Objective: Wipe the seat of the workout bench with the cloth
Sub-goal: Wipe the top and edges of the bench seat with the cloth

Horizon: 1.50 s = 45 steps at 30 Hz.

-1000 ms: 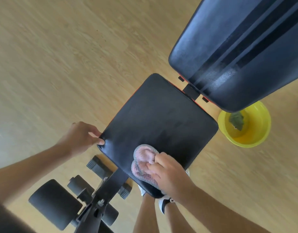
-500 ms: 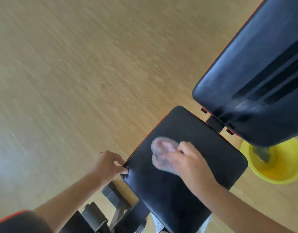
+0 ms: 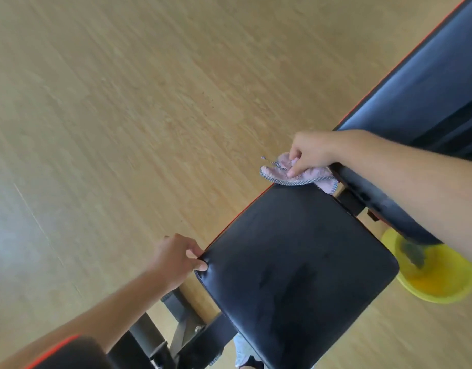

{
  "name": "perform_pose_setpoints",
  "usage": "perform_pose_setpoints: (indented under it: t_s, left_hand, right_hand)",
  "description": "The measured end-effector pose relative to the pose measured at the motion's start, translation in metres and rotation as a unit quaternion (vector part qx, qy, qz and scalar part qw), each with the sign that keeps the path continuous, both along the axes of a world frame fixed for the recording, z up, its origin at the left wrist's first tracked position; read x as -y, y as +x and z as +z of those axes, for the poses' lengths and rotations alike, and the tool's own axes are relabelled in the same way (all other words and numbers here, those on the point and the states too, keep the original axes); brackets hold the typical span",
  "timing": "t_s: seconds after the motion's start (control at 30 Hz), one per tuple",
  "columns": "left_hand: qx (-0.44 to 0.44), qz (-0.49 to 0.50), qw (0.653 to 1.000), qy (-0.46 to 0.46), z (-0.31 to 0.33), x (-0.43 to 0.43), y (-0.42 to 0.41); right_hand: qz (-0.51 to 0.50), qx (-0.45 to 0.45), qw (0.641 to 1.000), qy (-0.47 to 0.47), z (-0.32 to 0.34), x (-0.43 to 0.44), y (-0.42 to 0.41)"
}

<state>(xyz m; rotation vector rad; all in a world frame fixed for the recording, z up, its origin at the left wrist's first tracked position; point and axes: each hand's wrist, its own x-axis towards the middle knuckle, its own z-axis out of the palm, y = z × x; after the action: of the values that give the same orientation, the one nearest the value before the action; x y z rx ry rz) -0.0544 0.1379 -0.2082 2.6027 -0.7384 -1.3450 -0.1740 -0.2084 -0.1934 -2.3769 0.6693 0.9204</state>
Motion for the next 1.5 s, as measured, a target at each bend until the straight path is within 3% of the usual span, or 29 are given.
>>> perform_pose_setpoints:
  t_s: [0.17, 0.23, 0.33, 0.43, 0.53, 0.63, 0.73, 0.93, 1.0, 1.07, 1.17, 1.27, 1.33, 1.37, 1.4, 1.5]
  left_hand:
    - [-0.003, -0.003, 1.000, 0.000, 0.000, 0.001, -0.001]
    - [-0.002, -0.005, 1.000, 0.005, 0.001, 0.003, -0.003]
    - [-0.007, -0.001, 1.000, 0.016, 0.003, 0.004, -0.001]
    - [-0.012, 0.006, 1.000, 0.001, 0.004, 0.004, -0.002]
    - [-0.011, -0.009, 1.000, -0.009, 0.007, 0.008, -0.005]
    - [-0.018, -0.012, 1.000, -0.007, 0.007, 0.007, -0.004]
    - [-0.020, -0.014, 1.000, 0.009, 0.006, 0.008, -0.003]
    - [-0.018, -0.050, 0.998, 0.023, 0.004, 0.011, 0.001]
    - [-0.014, -0.060, 0.998, 0.024, 0.003, 0.011, 0.001]
    - [-0.009, -0.065, 0.997, 0.026, 0.002, 0.010, 0.001]
    - [-0.016, -0.073, 0.997, 0.027, 0.002, 0.012, 0.002]
    - [-0.017, -0.075, 0.997, 0.026, 0.004, 0.012, 0.003]
    - [-0.017, -0.080, 0.996, 0.026, 0.003, 0.013, 0.001]
    - [-0.019, -0.078, 0.996, 0.024, 0.003, 0.013, 0.001]
    - [-0.019, -0.078, 0.997, 0.020, 0.002, 0.012, 0.001]
    - [-0.002, -0.090, 0.996, 0.020, 0.000, 0.011, 0.002]
  right_hand:
    - [0.029, 0.007, 0.993, 0.118, -0.006, -0.054, 0.016]
    - [0.049, 0.015, 0.994, 0.099, -0.012, -0.058, 0.017]
    - [-0.070, 0.066, 0.995, 0.024, -0.012, -0.021, -0.012]
    - [-0.193, 0.128, 0.972, -0.037, -0.018, -0.015, -0.059]
    - [-0.306, 0.155, 0.937, -0.070, -0.017, -0.053, -0.117]
    - [-0.418, 0.127, 0.894, -0.103, -0.013, -0.084, -0.197]
    - [-0.471, 0.086, 0.871, -0.113, -0.004, -0.104, -0.251]
    - [-0.445, 0.151, 0.880, -0.068, -0.003, -0.090, -0.199]
    - [-0.466, 0.128, 0.871, -0.092, -0.004, -0.098, -0.212]
    - [-0.527, 0.100, 0.838, -0.102, -0.001, -0.116, -0.244]
    - [-0.643, 0.070, 0.760, -0.063, 0.001, -0.164, -0.277]
    - [-0.768, 0.066, 0.636, 0.036, -0.003, -0.237, -0.261]
    - [-0.823, 0.047, 0.563, 0.054, -0.006, -0.292, -0.238]
    - [-0.834, 0.028, 0.548, 0.062, -0.005, -0.319, -0.228]
    - [-0.829, 0.006, 0.555, 0.073, -0.002, -0.342, -0.221]
    - [-0.784, -0.041, 0.610, 0.108, 0.001, -0.353, -0.219]
